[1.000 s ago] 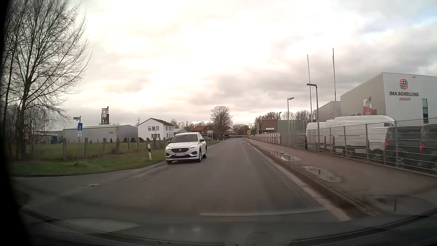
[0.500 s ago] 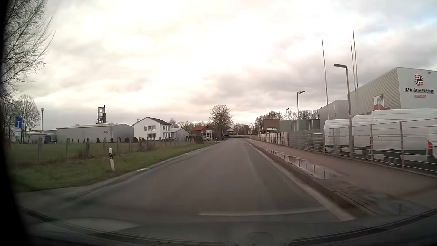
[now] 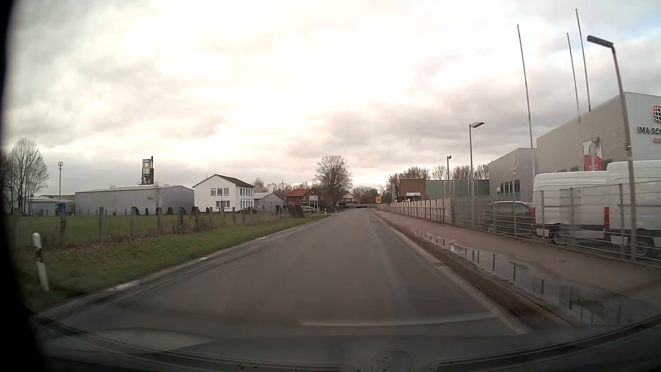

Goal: Follow the waypoints while adhering to traffic rules and regulations

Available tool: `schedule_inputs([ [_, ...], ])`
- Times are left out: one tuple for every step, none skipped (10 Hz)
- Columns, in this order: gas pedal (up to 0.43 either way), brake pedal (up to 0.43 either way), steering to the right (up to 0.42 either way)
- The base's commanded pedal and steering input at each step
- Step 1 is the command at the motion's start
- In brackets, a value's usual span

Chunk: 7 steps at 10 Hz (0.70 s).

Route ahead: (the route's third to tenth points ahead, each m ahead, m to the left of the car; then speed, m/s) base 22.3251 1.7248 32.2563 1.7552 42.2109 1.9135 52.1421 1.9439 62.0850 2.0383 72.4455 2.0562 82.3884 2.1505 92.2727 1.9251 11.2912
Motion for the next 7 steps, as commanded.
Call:
schedule_inputs([
  [0.209, 0.0, 0.001],
  [0.209, 0.0, 0.001],
  [0.209, 0.0, 0.001],
  [0.209, 0.0, 0.001],
  [0.209, 0.0, 0.001],
  [0.209, 0.0, 0.001],
  [0.209, 0.0, 0.001],
])
